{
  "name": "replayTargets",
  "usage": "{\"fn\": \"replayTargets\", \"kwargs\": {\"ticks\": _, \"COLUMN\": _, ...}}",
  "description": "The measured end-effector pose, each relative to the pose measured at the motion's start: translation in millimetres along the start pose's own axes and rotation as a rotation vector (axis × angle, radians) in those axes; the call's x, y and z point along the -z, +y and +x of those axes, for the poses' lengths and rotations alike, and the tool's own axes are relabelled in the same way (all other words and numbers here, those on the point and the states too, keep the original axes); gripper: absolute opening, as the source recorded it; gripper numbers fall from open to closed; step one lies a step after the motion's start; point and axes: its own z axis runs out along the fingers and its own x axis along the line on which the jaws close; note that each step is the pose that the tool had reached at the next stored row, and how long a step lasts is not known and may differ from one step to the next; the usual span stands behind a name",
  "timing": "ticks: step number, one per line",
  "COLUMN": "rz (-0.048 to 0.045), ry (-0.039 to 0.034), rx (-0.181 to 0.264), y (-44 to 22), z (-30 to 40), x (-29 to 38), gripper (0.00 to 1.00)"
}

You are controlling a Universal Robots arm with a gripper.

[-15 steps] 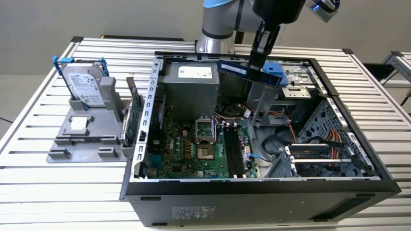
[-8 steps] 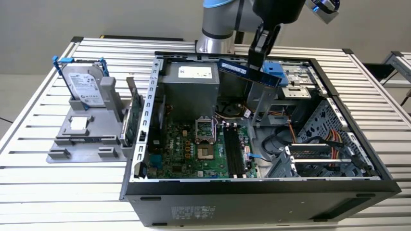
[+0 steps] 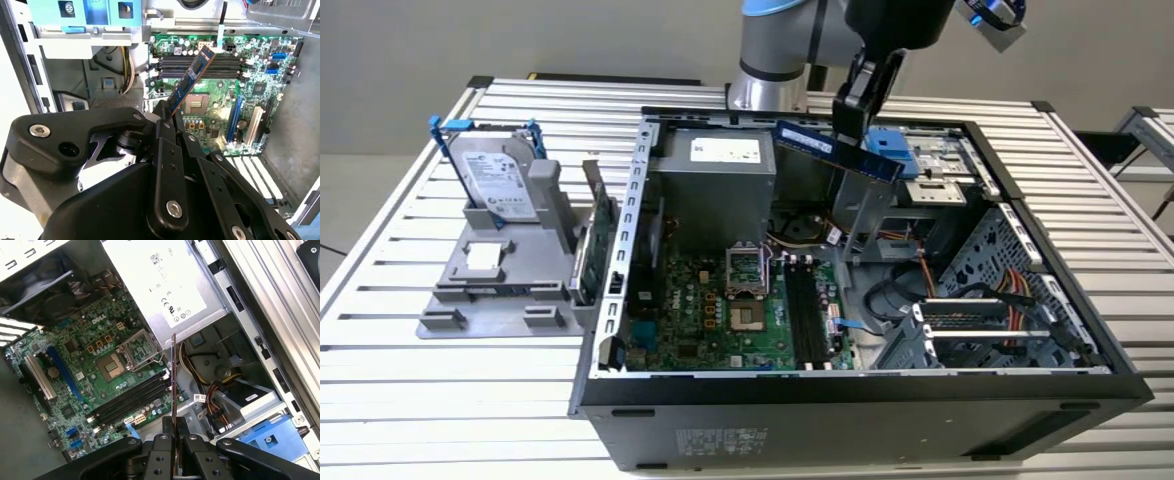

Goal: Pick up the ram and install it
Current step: 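Insert the ram into the slot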

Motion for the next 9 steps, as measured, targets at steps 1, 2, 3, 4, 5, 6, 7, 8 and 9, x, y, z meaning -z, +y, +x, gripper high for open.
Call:
{"fn": "replayTargets", "kwargs": {"ticks": 1, "rz": -0.0001, "ry": -0.0001, "rx": -0.005, "y": 0.0, "z": 0.0, "x": 0.0, "gripper": 0.00}}
{"fn": "replayTargets", "kwargs": {"ticks": 2, "rz": -0.0003, "ry": -0.0003, "rx": -0.010, "y": -0.2, "z": 0.1, "x": 0.0, "gripper": 0.00}}
{"fn": "replayTargets", "kwargs": {"ticks": 3, "rz": -0.0005, "ry": -0.0005, "rx": -0.015, "y": -0.3, "z": 0.2, "x": 0.0, "gripper": 0.00}}
{"fn": "replayTargets", "kwargs": {"ticks": 4, "rz": -0.0006, "ry": -0.0007, "rx": -0.020, "y": -0.5, "z": 0.4, "x": 0.0, "gripper": 0.00}}
{"fn": "replayTargets", "kwargs": {"ticks": 5, "rz": -0.0008, "ry": -0.0007, "rx": -0.026, "y": -0.7, "z": 0.6, "x": 0.0, "gripper": 0.00}}
{"fn": "replayTargets", "kwargs": {"ticks": 6, "rz": -0.0010, "ry": -0.0010, "rx": -0.031, "y": -0.9, "z": 0.9, "x": 0.0, "gripper": 0.00}}
{"fn": "replayTargets", "kwargs": {"ticks": 7, "rz": -0.0011, "ry": -0.0011, "rx": -0.036, "y": -1.2, "z": 1.2, "x": 0.0, "gripper": 0.00}}
{"fn": "replayTargets", "kwargs": {"ticks": 8, "rz": -0.0012, "ry": -0.0013, "rx": -0.041, "y": -1.5, "z": 1.6, "x": 0.0, "gripper": 0.00}}
{"fn": "replayTargets", "kwargs": {"ticks": 9, "rz": -0.0014, "ry": -0.0014, "rx": -0.045, "y": -1.8, "z": 2.0, "x": 0.0, "gripper": 0.00}}
